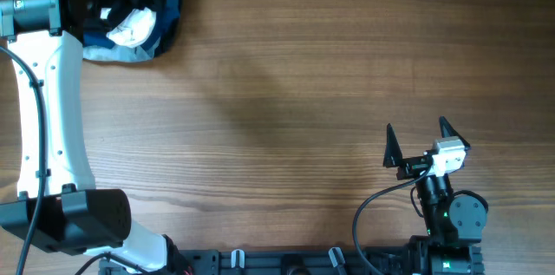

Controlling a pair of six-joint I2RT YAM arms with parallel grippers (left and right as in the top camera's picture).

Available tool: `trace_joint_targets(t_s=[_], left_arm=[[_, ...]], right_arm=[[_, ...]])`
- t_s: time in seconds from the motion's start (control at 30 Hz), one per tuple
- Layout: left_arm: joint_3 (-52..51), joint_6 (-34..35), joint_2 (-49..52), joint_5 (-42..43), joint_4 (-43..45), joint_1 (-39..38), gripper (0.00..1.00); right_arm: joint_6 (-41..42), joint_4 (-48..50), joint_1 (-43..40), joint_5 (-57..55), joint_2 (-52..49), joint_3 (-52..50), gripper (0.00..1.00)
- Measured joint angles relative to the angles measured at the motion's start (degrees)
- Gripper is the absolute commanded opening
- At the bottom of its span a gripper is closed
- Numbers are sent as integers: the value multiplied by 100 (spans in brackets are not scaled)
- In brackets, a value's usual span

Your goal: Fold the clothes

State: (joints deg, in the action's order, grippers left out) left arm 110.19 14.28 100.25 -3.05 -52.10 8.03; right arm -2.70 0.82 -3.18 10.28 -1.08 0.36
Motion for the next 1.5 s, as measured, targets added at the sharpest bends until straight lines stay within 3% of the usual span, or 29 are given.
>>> trace_joint_targets(t_s=[0.57, 0.67, 0.83, 0.97, 1.1, 1.23, 1.5], left_arm=[[-184, 20, -140, 17, 85, -42, 100], [-1054, -186, -815, 260, 870, -129, 100], [-3215, -1558, -2656, 1325, 2271, -153, 100], [-5543, -2221, -4334, 1808, 3591, -109, 100], [-7803, -2090, -5995, 1904, 4489, 55, 100], [-9272, -1722, -7458, 1880, 4881, 72, 100], [-10393, -1429, -8924, 1880, 4944, 72, 100]], right_arm=[[0, 0, 0, 0, 0, 0, 100], [0, -2, 0, 2, -2, 0, 100], [0, 0, 0, 7, 4, 0, 100], [0, 7, 0, 17, 11, 0, 100], [0, 4, 0, 20, 9, 0, 100], [0, 4, 0, 17, 9, 0, 100], [0, 4, 0, 20, 9, 0, 100]])
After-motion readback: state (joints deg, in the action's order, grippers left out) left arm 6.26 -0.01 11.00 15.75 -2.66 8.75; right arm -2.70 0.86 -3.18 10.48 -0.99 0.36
